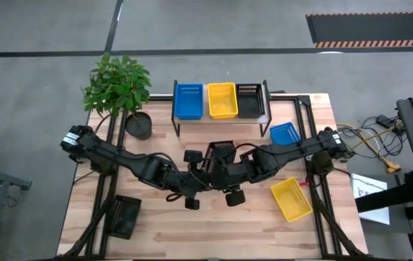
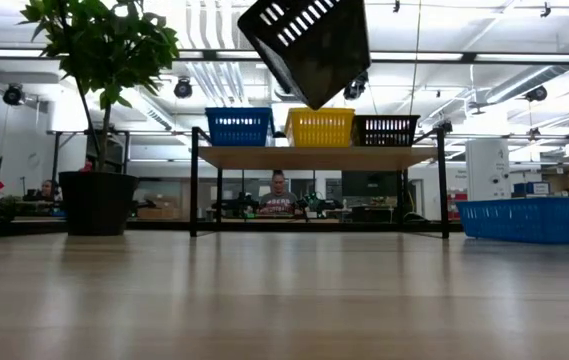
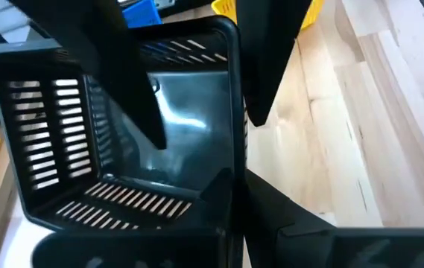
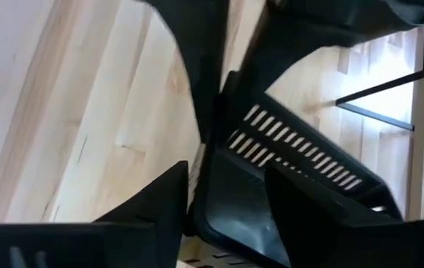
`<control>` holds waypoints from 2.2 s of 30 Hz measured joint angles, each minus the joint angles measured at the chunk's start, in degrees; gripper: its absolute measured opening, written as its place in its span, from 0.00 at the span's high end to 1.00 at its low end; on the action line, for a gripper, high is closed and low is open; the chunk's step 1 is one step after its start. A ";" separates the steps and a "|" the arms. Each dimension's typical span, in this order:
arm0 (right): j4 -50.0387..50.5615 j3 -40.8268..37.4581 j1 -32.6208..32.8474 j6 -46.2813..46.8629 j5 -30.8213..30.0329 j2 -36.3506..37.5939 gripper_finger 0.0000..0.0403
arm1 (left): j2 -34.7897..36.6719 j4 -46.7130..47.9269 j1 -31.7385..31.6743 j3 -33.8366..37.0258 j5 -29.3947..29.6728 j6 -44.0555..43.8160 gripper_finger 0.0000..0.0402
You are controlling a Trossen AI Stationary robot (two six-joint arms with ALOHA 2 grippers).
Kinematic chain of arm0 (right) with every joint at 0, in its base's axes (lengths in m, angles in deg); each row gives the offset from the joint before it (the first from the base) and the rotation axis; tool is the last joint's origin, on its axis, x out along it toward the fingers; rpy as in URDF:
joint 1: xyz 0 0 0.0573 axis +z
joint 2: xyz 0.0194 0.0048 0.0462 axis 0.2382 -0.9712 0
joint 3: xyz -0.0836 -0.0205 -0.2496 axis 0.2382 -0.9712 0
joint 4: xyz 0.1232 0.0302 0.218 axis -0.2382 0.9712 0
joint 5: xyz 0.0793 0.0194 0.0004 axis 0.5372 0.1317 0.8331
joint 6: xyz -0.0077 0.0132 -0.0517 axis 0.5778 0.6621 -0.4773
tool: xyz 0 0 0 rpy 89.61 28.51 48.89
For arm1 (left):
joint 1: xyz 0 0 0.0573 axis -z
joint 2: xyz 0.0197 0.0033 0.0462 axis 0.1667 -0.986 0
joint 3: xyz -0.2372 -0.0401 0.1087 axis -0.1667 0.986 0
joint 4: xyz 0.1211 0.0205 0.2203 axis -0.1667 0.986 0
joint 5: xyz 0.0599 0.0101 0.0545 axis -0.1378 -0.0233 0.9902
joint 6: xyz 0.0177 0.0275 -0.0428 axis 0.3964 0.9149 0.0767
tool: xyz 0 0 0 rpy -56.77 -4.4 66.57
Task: Stack baskets on shelf by color
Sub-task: Stack the right black bin on top of the other black bin on the shelf
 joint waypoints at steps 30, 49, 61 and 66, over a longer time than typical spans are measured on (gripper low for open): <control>2.87 -0.16 -0.36 -12.16 2.08 3.03 0.98 | 8.08 -1.76 1.33 0.20 -4.14 11.19 0.72; -6.12 -14.38 -18.40 -25.47 8.58 24.44 0.98 | 18.51 -12.80 2.58 12.17 -3.81 12.64 0.72; -10.94 -31.08 -41.90 -32.49 16.78 36.51 0.98 | 20.82 -16.68 2.58 14.97 -3.77 12.58 0.72; -8.12 -32.95 -46.31 -34.27 18.65 37.53 0.98 | 20.82 -16.52 2.54 15.04 -3.77 12.59 0.72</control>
